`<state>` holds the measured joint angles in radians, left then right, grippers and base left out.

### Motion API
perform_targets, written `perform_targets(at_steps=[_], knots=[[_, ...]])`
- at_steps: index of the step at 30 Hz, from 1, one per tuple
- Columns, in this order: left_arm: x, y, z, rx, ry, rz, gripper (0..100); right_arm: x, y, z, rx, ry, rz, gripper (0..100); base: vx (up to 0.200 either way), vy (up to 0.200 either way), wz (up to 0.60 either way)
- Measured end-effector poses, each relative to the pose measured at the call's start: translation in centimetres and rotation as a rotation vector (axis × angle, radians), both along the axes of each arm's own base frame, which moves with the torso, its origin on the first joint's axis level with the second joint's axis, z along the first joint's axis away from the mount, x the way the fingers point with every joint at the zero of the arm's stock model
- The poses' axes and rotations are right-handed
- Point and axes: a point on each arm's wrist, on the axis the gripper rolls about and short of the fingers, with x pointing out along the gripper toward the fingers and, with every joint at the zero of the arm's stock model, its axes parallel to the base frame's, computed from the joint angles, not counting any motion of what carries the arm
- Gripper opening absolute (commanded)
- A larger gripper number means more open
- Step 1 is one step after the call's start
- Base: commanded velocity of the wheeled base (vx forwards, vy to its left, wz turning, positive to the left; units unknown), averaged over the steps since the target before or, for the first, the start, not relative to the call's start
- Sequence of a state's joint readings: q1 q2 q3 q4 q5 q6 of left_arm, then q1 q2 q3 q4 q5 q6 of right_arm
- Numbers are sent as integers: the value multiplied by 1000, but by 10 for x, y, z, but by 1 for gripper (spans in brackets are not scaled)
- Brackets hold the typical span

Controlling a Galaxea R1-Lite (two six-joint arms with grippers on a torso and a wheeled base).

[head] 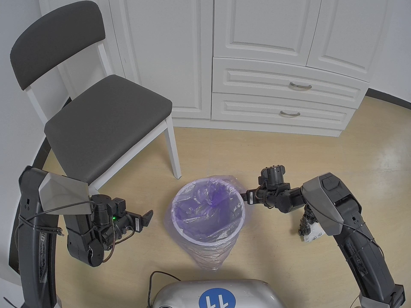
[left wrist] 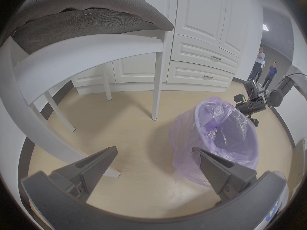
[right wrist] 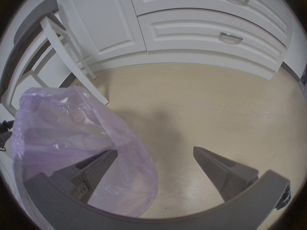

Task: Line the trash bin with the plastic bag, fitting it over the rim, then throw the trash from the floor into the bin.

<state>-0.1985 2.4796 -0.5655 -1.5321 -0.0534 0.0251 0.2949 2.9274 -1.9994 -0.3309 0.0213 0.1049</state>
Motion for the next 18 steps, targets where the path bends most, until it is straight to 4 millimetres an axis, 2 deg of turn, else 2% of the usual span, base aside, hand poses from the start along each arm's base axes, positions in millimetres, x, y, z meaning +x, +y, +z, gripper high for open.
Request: perform_targets(at_steps=[7,13,18], knots=[[-3,-1,1,-3,8,-1,100,-5,-2,19,5,-22,-1,100,0,0,0],[-7,-3,4,-7,13,-7,100,-34,-7,43,-26,8,24,100,0,0,0],[-11,-10,11,-11,3,-29,100,-56,-16,77,-52,-8,45,100,0,0,0]])
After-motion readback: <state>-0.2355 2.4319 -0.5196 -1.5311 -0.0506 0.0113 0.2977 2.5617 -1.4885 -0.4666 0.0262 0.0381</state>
